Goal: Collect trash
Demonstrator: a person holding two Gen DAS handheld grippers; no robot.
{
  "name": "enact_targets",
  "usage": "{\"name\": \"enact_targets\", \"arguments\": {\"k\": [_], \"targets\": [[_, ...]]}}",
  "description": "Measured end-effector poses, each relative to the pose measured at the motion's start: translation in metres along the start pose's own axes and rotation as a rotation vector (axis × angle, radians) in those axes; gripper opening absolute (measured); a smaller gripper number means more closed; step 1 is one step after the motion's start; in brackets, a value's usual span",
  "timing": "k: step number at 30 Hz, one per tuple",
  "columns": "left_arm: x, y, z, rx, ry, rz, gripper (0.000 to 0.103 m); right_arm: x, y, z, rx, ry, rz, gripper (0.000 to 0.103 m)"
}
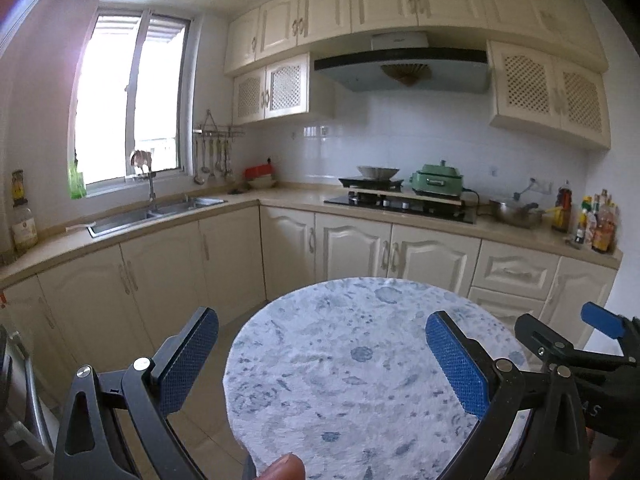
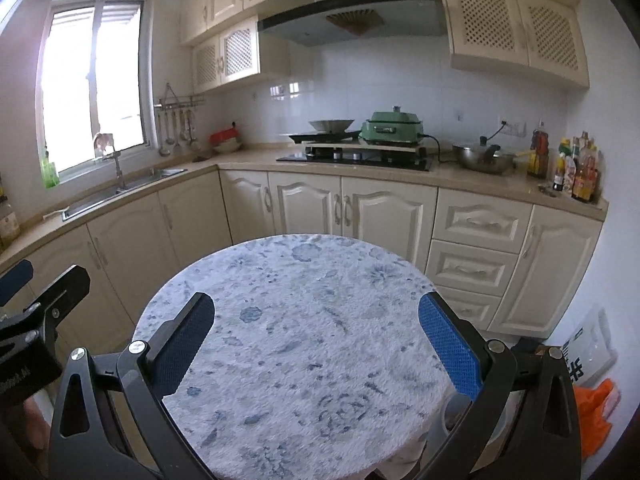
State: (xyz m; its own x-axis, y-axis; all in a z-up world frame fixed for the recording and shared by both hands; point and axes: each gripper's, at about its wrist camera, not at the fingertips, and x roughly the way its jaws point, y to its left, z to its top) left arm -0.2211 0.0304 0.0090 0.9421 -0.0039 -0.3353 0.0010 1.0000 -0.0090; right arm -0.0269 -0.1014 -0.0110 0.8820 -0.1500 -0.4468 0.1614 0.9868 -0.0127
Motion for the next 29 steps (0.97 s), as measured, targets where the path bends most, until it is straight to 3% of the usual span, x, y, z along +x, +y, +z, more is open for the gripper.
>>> {"name": "enact_targets", "arguments": {"k": [29], "targets": [[-0.003, -0.028, -0.006, -0.005, -0.029, -0.034, 0.102, -0.011, 0.0, 0.0, -0.004, -0.021, -0.006, 0.103]]}}
